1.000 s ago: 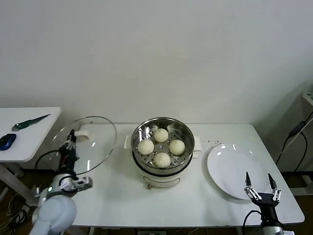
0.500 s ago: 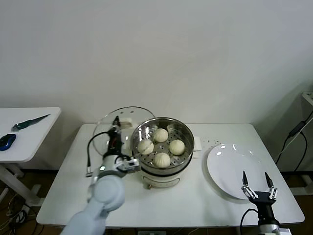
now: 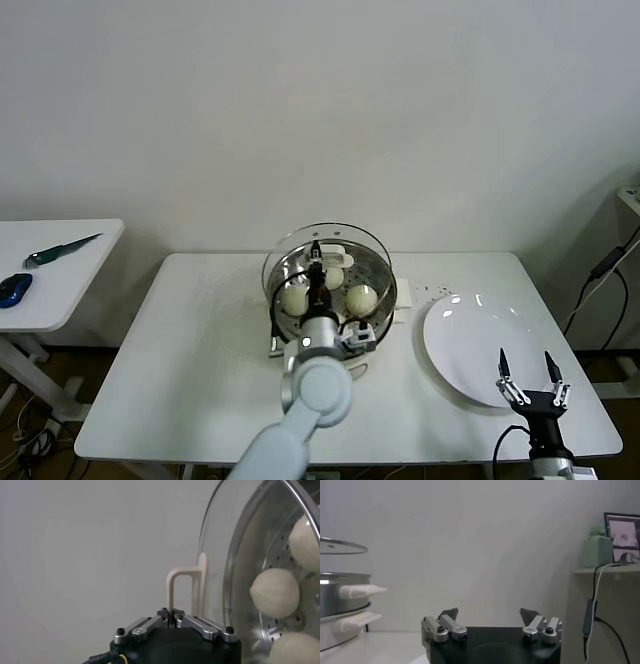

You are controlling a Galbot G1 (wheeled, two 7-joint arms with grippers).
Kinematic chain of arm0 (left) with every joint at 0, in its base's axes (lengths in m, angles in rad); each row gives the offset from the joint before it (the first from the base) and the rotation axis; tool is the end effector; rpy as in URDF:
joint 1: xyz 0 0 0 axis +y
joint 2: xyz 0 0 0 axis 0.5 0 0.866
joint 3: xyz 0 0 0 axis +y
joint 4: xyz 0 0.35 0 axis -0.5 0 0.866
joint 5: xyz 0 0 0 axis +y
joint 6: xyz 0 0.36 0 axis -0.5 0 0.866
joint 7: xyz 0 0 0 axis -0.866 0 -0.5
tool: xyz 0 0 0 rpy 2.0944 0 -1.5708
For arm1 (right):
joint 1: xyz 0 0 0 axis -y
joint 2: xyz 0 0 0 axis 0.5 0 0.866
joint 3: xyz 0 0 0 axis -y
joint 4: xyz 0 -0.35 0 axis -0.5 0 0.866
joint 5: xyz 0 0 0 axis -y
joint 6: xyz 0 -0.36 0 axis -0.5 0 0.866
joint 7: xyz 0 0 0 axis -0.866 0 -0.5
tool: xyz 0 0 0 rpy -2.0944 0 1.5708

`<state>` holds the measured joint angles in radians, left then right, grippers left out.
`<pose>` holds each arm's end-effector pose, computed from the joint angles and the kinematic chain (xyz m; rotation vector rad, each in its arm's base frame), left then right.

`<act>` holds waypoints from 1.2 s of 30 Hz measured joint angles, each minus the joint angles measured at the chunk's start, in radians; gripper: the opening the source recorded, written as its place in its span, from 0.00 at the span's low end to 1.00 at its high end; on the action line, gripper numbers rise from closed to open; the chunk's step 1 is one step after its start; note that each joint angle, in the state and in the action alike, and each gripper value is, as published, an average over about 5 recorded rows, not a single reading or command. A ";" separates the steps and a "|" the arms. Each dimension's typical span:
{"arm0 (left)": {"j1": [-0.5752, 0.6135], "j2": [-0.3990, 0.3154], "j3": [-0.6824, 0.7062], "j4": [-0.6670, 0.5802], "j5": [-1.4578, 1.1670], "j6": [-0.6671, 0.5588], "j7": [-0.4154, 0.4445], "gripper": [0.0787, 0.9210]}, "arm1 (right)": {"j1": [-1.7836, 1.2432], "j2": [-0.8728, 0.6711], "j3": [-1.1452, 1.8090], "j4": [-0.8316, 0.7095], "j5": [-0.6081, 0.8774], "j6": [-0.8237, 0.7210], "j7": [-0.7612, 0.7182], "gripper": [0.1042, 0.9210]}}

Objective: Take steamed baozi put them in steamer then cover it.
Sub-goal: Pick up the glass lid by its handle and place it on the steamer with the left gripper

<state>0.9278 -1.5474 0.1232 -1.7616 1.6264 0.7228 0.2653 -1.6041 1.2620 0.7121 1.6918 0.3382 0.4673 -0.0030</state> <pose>0.3142 -0.2064 -0.2510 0.1158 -2.2796 -2.1287 0.1544 -0.1570 -0.4162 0.1953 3.0496 -0.0813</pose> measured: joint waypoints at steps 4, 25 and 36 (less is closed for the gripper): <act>0.012 -0.033 0.007 0.035 0.046 0.000 -0.003 0.07 | -0.001 0.000 -0.003 -0.009 0.004 0.009 0.001 0.88; 0.038 -0.062 -0.003 0.113 0.107 0.013 -0.013 0.07 | -0.013 -0.001 -0.006 -0.026 0.006 0.031 -0.003 0.88; 0.035 -0.062 0.003 0.114 0.081 0.014 -0.018 0.13 | -0.015 0.000 -0.004 -0.022 0.004 0.031 -0.009 0.88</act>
<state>0.9627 -1.6092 0.1258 -1.6473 1.7079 0.7367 0.2474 -1.6190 1.2619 0.7084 1.6702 0.3423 0.4978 -0.0116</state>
